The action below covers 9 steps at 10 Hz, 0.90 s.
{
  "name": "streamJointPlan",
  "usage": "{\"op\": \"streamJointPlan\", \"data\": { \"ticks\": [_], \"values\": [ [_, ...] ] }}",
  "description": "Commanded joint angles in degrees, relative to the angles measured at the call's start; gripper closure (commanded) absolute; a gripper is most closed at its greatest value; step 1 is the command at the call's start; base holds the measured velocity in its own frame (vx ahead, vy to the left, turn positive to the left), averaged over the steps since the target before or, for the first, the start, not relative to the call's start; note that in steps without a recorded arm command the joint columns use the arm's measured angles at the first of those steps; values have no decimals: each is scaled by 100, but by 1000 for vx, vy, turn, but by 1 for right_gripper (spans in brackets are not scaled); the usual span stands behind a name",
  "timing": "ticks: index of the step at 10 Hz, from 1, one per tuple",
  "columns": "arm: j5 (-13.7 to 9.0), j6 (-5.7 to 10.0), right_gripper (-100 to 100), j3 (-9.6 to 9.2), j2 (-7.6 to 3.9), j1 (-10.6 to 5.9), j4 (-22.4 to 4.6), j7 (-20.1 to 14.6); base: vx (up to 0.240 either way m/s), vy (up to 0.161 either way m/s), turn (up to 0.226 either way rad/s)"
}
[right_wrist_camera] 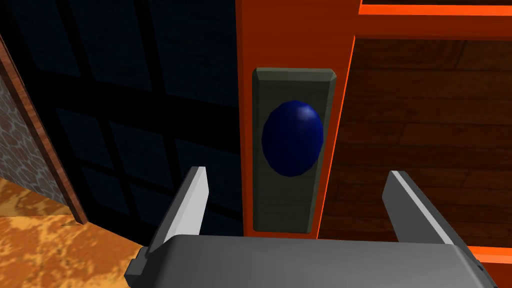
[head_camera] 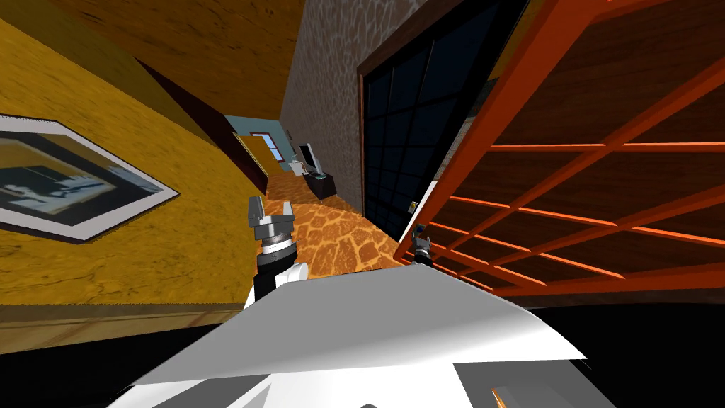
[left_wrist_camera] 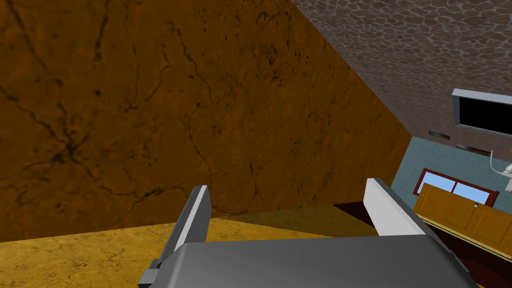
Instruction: Pull the door open
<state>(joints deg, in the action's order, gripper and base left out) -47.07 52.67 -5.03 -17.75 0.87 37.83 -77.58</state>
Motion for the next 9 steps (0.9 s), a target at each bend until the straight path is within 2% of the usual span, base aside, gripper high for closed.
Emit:
{"op": "streamJointPlan", "data": {
  "ticks": [1, 2, 3, 4, 5, 9],
  "values": [
    [8, 18, -100, -27, -145, 97, -12, -198, 225, -67, 6],
    [8, 18, -100, -27, -145, 97, -12, -198, 148, -62, 7],
    [15, 41, -100, -45, -217, 135, -45, -306, 149, -66, 3],
    [13, 22, -100, -38, -185, 89, -61, -245, 77, -34, 6],
    [13, 22, 100, -38, -185, 89, -61, -245, -15, 3, -14],
    [13, 22, 100, -38, -185, 89, -61, -245, -15, 7, 7]
  ]
}}
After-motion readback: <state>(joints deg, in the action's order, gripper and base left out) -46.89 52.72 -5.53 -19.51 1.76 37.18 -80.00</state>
